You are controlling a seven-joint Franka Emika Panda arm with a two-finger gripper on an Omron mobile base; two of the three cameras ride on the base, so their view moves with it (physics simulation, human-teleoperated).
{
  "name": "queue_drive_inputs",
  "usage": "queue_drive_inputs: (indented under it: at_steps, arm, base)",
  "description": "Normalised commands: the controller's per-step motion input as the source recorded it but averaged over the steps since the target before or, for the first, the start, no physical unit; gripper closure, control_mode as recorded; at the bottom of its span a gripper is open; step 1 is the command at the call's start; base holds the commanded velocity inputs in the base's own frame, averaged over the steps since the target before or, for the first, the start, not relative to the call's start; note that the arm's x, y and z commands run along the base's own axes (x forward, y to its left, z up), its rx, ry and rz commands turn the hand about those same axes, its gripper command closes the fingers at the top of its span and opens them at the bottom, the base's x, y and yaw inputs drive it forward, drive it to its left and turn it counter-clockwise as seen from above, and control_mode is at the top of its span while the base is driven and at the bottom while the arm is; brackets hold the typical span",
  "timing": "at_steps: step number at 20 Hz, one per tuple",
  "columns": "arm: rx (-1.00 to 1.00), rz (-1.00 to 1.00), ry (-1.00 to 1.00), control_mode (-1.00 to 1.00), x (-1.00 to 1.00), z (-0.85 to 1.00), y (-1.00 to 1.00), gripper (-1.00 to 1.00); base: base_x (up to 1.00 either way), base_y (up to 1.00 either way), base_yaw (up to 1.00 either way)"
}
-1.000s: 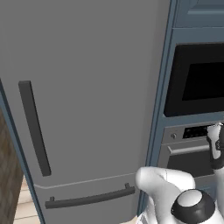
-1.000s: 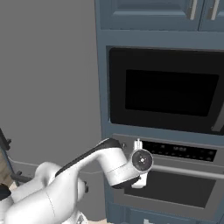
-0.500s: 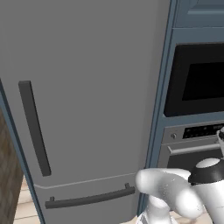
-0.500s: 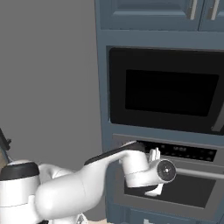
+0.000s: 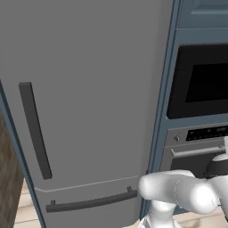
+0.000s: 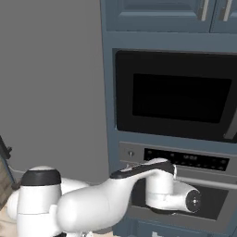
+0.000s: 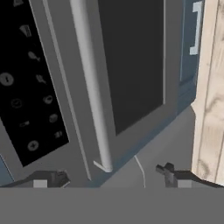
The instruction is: Take the fish from the oven and place it on the plate on the counter.
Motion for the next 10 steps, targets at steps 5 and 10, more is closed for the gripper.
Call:
queue_drive_inputs:
  at_steps: [5, 10]
  arm:
    - [0.18, 0.02, -0.14, -1.0, 0.1, -0.38, -0.01, -1.0]
    - [0.11, 0.01, -0.2, -1.0, 0.19, -0.06, -0.02, -1.0]
  base:
    - [0.0, 0.0, 0.0]
    - [0.0, 0.0, 0.0]
